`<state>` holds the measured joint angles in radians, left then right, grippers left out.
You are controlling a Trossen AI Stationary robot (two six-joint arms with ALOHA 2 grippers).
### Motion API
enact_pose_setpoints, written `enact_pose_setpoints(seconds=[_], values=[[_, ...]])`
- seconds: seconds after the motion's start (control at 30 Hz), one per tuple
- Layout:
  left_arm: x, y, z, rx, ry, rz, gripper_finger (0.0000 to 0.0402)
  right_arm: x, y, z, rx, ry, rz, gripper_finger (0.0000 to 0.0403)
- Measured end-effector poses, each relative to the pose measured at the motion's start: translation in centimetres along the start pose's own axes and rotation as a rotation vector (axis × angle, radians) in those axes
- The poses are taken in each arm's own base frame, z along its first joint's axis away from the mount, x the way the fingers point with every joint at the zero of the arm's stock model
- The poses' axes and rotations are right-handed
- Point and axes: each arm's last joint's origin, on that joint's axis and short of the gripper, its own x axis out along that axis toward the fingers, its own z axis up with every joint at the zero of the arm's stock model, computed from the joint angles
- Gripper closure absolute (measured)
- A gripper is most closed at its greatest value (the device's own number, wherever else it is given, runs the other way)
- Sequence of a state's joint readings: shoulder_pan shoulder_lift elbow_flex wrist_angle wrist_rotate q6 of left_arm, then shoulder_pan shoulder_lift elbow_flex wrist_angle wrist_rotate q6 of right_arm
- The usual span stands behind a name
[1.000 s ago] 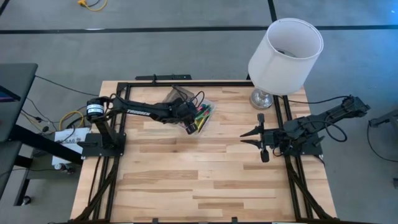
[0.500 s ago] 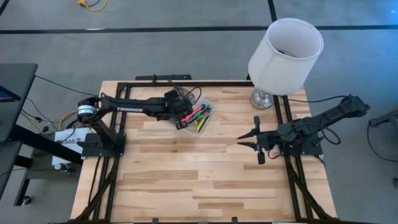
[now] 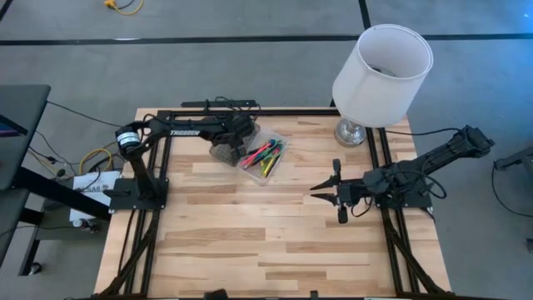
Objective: Pick & place school supplies into a supply box
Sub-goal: Close the supply box
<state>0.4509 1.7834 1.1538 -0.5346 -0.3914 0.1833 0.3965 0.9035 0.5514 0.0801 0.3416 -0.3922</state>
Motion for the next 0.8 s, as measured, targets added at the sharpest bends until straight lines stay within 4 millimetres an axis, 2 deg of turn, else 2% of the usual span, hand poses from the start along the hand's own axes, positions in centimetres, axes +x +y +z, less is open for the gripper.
enact_pose_setpoints(seconds=[0.17,0.4,0.6,0.8], values=[[2.2,0.8,-0.3,-0.032,0.019,-0.073,0.0292,0.0,0.0,0.0,0.007,-0.003,-0.001,0.0332],[4.3,0.0,-1.0,0.0,0.109,-0.128,0.0292,0.0,0.0,0.0,0.019,-0.002,-0.001,0.0332],[3.9,-1.3,-1.0,0.03,0.124,-0.15,0.0292,0.0,0.0,0.0,0.019,-0.002,-0.001,0.0332],[2.8,-3.7,-1.0,0.07,0.148,-0.188,0.0292,0.0,0.0,0.0,0.02,-0.002,-0.001,0.0332]])
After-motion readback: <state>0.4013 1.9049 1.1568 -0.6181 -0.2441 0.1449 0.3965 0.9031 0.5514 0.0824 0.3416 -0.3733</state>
